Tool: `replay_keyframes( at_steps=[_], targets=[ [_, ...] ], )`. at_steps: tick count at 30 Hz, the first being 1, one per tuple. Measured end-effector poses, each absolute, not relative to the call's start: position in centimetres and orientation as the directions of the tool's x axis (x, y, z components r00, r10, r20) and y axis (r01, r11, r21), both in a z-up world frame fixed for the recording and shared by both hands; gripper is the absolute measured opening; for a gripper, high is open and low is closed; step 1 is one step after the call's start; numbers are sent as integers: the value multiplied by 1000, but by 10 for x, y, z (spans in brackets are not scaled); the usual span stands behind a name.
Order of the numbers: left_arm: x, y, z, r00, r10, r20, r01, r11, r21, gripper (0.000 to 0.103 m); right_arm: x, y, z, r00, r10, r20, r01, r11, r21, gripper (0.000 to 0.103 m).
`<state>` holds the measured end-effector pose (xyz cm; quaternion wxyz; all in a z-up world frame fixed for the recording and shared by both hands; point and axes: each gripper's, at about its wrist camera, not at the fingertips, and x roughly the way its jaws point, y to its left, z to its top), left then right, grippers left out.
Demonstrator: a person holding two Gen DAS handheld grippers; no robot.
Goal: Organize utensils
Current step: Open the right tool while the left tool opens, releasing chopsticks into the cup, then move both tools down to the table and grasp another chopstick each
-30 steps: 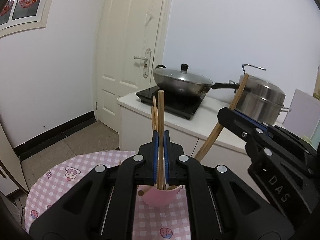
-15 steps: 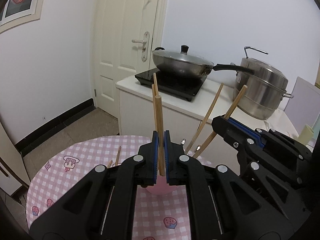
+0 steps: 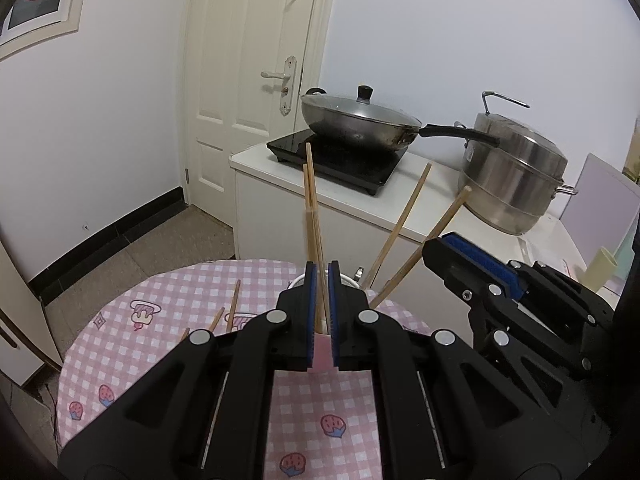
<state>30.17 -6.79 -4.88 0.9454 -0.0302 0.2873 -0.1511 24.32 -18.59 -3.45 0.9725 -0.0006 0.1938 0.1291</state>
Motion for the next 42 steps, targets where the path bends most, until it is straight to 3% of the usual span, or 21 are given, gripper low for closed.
replay_keyframes(
  at_steps=[2,13,19,29,42],
  targets=[
    [296,-65,-43,794,-307,-525,269,951,-150,7,238,-186,-30,895,252,-369,-251,967,52,23],
    [255,-43,-20,808,-312,-499,270,950,-156,7,198,-185,-12,905,265,-334,-260,964,62,30],
    [229,-23,-22,813,-283,-509,252,959,-131,7,178,-179,-21,886,292,-361,-276,956,96,32],
    [215,38,-66,777,-193,-599,149,981,-122,7,169,-142,-67,806,356,-472,-318,934,163,33],
    [243,89,-148,668,-202,-716,80,976,-202,7,212,-86,-146,657,362,-661,-256,932,256,34]
  ],
)
